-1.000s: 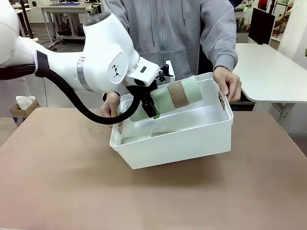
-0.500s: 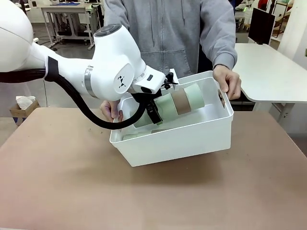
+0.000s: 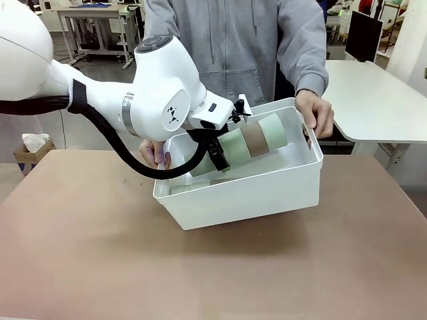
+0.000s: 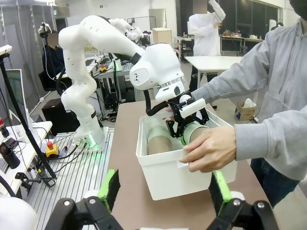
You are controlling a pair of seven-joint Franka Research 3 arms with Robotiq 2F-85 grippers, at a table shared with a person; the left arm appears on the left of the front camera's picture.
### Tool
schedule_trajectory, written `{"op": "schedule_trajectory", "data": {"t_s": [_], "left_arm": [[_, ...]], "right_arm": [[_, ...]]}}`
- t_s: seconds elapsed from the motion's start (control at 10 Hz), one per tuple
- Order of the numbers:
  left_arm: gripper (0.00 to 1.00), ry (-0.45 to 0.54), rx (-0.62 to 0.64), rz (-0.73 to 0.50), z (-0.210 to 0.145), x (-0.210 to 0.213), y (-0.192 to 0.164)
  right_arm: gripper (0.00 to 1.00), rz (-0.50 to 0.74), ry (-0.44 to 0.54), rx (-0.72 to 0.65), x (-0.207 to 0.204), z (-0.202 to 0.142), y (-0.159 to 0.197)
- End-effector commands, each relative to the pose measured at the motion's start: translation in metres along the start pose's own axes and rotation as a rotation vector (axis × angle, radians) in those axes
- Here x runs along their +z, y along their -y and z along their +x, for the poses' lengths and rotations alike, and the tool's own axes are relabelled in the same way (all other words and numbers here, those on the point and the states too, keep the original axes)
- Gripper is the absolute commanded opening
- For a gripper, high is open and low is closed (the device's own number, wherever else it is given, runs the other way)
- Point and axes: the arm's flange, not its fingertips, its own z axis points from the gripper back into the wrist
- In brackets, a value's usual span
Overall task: Stack the cups and store them in the basket.
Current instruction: Place the stack of Reusable plastic cups into the Pantry Basket.
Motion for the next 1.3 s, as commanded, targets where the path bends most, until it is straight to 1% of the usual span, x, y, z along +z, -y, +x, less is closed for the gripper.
{"op": "schedule_trajectory", "data": {"t_s": [0.0, 0.1, 0.2, 0.5, 0.7, 0.9, 1.0, 1.1, 1.2], "left_arm": [[0.87, 0.021, 0.004, 0.022, 0.008, 0.004, -0.003], [0.9, 0.03, 0.001, 0.015, 0.007, 0.003, -0.004], [1.0, 0.04, -0.017, 0.0, 0.004, 0.003, -0.004], [1.0, 0.069, -0.04, -0.039, -0.002, 0.016, -0.007], [1.0, 0.111, -0.054, -0.079, -0.008, 0.048, -0.011], [1.0, 0.162, -0.071, -0.175, -0.015, 0.095, -0.011], [1.0, 0.176, -0.083, -0.226, -0.024, 0.119, -0.011], [1.0, 0.162, -0.1, -0.271, -0.041, 0.143, -0.012], [1.0, 0.208, -0.089, -0.311, -0.062, 0.171, -0.016]], "right_arm": [[1.0, 0.003, 0.013, -0.001, 0.001, 0.003, 0.0], [1.0, 0.003, 0.013, -0.001, 0.001, 0.003, 0.0], [1.0, 0.003, 0.013, -0.001, 0.001, 0.003, 0.0], [1.0, 0.003, 0.013, -0.001, 0.001, 0.003, 0.0], [1.0, 0.003, 0.013, -0.001, 0.001, 0.003, 0.0], [1.0, 0.003, 0.013, -0.001, 0.001, 0.003, 0.0], [1.0, 0.003, 0.013, -0.001, 0.001, 0.003, 0.0], [1.0, 0.003, 0.013, -0.001, 0.001, 0.003, 0.0], [1.0, 0.003, 0.013, -0.001, 0.001, 0.003, 0.0]]}}
